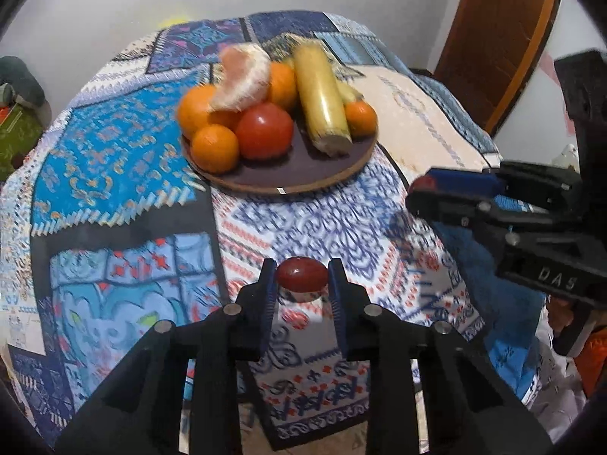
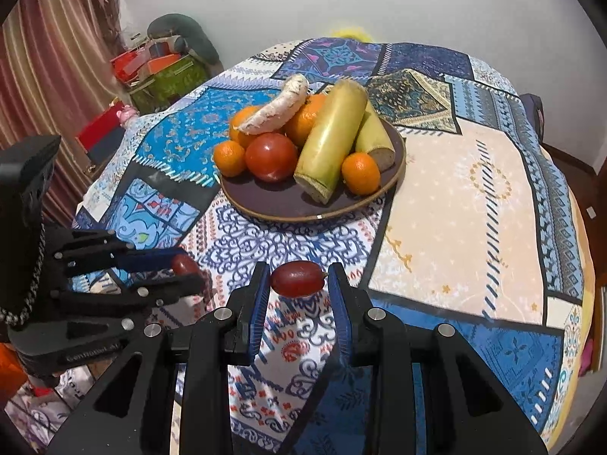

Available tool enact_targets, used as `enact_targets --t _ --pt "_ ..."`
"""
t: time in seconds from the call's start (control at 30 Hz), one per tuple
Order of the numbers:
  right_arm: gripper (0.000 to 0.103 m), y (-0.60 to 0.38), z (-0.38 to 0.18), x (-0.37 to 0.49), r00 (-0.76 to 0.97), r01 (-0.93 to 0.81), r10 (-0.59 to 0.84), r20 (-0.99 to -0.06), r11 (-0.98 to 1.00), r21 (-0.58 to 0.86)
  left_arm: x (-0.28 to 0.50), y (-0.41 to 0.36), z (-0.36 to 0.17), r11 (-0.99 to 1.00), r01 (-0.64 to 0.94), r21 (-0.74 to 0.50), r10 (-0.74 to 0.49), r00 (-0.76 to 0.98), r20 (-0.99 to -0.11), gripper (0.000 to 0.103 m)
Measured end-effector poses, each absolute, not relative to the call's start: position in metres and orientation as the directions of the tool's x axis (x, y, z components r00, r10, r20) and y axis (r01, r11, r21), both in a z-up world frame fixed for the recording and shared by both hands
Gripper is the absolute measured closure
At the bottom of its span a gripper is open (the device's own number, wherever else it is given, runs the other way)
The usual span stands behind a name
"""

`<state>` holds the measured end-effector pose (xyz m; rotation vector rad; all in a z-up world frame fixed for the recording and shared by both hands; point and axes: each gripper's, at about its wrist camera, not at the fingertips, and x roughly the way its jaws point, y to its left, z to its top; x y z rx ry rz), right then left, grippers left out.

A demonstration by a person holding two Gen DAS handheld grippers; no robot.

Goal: Organize fruits
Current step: 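Set the date on the plate with the right tool while the left tool sets its date beside it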

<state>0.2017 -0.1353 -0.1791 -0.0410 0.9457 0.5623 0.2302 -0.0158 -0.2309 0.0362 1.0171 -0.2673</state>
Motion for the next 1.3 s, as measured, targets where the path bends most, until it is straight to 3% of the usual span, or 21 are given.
enact_targets --t 0.53,1.13,1.3 --pt "0.074 -0.103 -0.181 0.233 0.465 -0.514 0.446 -0.765 0.839 0.177 0.273 0.003 -0.216 0.975 0.189 -0.114 -0.203 0.564 -0.801 0.076" --pt "0.074 -0.096 -0.196 0.244 0.455 -0.516 0.446 -0.771 0.837 0.180 0.298 0.002 -0.242 0.974 0.172 -0.148 -0.217 0.516 -0.828 0.075" --pt "0.064 -0.098 -0.195 0.244 0.459 -0.513 0.442 -0.771 0.840 0.177 0.298 0.004 -0.244 0.976 0.159 -0.146 -0.208 0.513 -0.833 0.066"
